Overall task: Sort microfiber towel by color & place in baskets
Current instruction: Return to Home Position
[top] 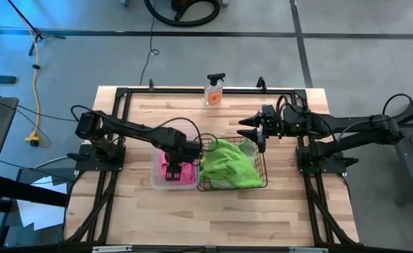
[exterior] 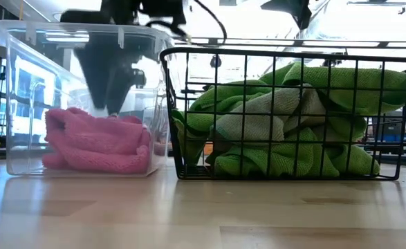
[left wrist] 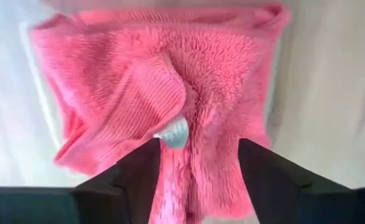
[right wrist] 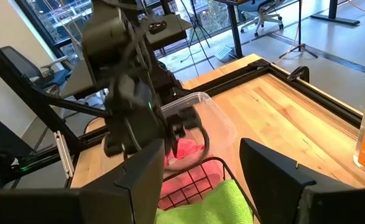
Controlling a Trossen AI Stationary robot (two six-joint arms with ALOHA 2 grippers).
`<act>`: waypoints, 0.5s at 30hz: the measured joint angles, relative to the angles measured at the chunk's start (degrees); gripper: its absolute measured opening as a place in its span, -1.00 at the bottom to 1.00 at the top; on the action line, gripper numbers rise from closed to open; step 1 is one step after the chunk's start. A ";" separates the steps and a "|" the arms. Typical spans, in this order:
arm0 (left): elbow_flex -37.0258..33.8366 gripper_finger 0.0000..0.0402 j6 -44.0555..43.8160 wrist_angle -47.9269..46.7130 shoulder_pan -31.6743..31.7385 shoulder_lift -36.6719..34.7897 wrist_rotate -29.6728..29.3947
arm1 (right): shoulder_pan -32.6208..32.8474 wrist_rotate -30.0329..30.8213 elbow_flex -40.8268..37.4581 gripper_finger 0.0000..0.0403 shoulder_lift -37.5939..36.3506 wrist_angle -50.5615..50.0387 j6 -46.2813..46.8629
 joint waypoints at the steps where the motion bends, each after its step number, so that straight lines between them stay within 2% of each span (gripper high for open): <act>1: 0.51 0.04 -0.01 -0.61 0.13 -0.80 0.00 | 0.00 0.00 0.00 0.03 -0.01 0.00 0.01; 5: 2.40 0.12 0.00 -3.20 0.98 -4.83 -0.45 | 0.01 0.00 0.00 0.03 0.00 0.00 0.00; 11: 2.54 0.13 -1.51 -2.88 2.50 -13.91 -1.70 | 0.00 -0.01 0.00 0.03 0.00 0.02 0.96; 15: 2.19 0.13 -5.21 2.39 2.67 -20.62 -5.92 | 0.00 -0.02 0.00 0.03 0.00 0.03 3.96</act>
